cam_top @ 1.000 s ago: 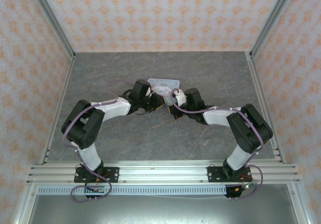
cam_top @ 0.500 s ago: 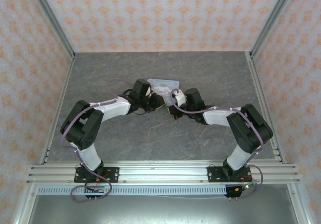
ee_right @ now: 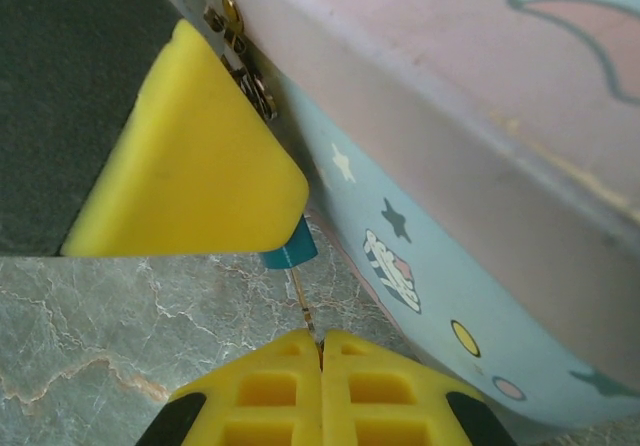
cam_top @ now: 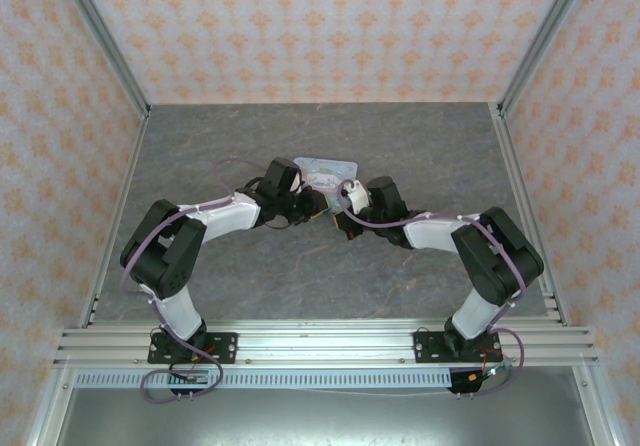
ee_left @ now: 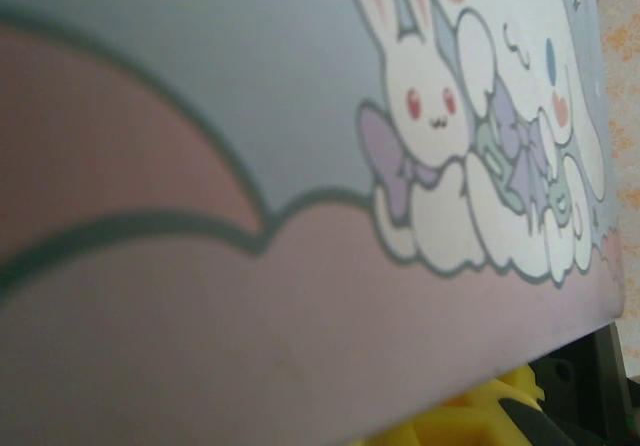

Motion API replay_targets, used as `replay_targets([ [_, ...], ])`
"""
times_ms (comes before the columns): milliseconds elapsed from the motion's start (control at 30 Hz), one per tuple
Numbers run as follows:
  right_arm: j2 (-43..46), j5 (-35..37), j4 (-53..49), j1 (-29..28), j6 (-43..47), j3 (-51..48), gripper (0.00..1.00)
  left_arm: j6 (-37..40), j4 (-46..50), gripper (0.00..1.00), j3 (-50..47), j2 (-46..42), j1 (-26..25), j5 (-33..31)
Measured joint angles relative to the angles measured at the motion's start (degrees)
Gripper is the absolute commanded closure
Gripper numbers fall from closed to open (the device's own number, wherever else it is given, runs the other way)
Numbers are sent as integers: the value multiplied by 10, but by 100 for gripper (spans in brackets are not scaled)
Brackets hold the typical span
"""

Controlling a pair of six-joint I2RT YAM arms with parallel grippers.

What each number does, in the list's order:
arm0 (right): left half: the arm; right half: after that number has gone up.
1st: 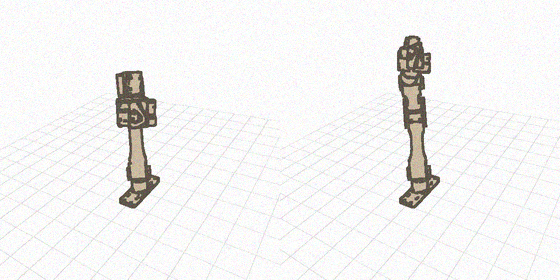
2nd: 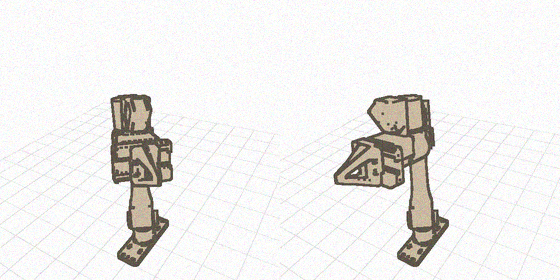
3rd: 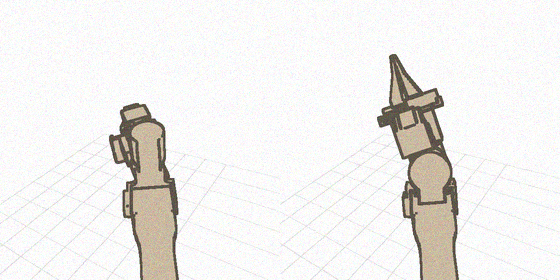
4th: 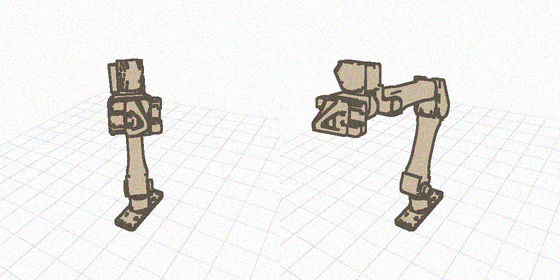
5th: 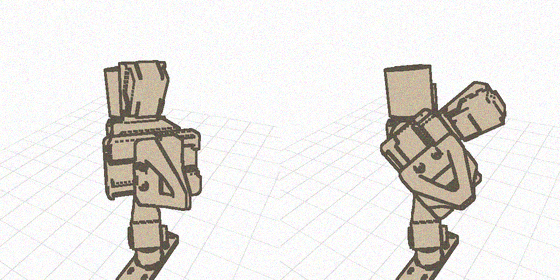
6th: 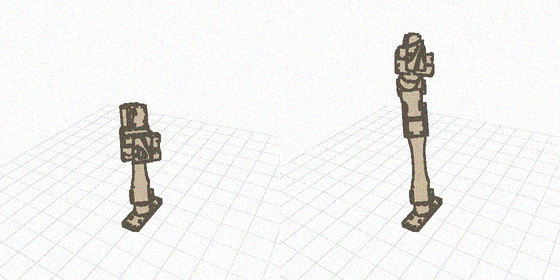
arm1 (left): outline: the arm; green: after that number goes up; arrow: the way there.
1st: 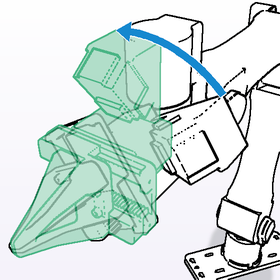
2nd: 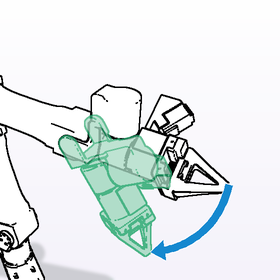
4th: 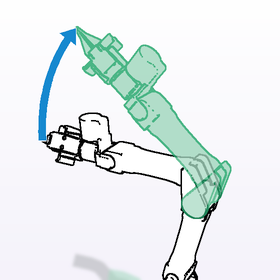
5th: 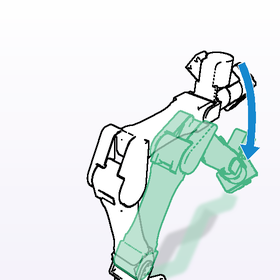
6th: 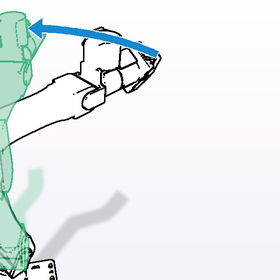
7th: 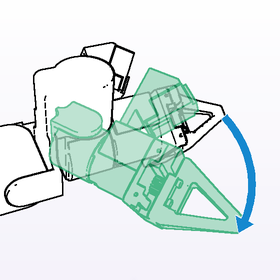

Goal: Unlock the padlock with the key

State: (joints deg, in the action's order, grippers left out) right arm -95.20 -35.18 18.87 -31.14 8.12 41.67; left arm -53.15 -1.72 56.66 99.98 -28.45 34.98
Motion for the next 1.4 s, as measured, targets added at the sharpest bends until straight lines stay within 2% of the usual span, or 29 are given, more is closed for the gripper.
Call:
replay_targets([
  [667, -15, -98, -5, 38, -34, 16, 100, 37, 13, 84, 4, -5, 0, 3],
  [1167, -18, -75, 2, 22, -37, 19, 100, 31, 19, 84, 4, -5, 0, 2],
  [1400, -18, -63, 45, 22, -77, 18, 100, 16, -2, 84, 6, -5, 4, 2],
])
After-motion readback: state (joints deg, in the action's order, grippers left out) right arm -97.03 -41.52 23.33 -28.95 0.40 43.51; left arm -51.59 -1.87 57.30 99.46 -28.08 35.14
